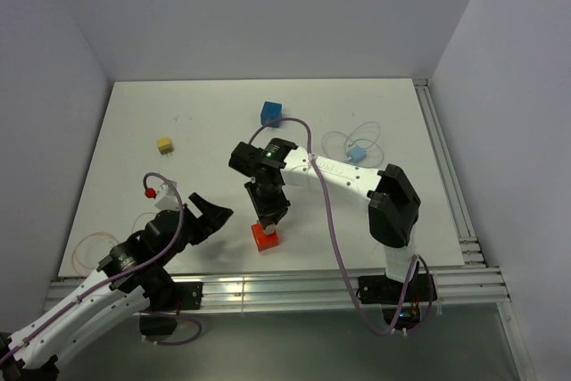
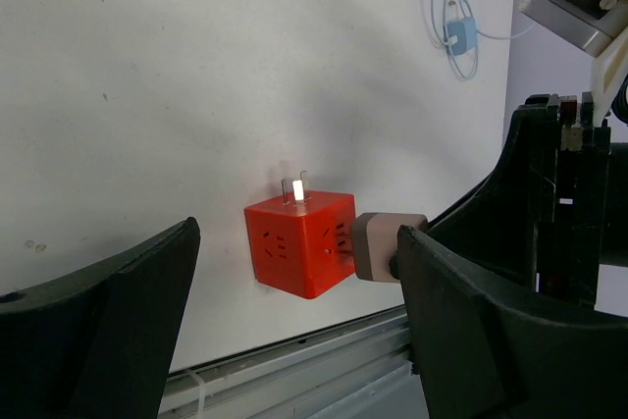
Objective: Insert the plug
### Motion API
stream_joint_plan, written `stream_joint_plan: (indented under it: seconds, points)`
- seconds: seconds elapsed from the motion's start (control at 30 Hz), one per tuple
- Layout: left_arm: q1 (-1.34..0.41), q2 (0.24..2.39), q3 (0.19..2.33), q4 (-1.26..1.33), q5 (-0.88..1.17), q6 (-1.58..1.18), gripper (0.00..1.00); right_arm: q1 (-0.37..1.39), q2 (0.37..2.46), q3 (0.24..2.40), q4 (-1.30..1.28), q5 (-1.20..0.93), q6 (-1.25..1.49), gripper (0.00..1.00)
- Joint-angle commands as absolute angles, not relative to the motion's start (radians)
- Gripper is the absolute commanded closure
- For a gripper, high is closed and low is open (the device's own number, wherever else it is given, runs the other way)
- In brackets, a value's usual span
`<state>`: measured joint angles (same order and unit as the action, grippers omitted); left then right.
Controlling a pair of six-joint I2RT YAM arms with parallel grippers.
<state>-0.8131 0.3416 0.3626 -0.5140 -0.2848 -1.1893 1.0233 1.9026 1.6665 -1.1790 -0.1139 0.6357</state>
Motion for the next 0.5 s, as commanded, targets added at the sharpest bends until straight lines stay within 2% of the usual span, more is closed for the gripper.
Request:
stream_joint_plan:
  seconds: [0.0, 0.47]
  points:
    - [-0.813, 0.331, 0.379, -0.500, -0.281, -1.167, 0.14, 1.022, 1.921, 1.695, -1.193, -0.049, 0.644, 1.00]
    - [-0.813, 0.337, 0.362, -0.485, -0.272, -1.154, 0.14, 1.022, 1.876, 1.695, -1.189, -0.026, 0.660, 1.00]
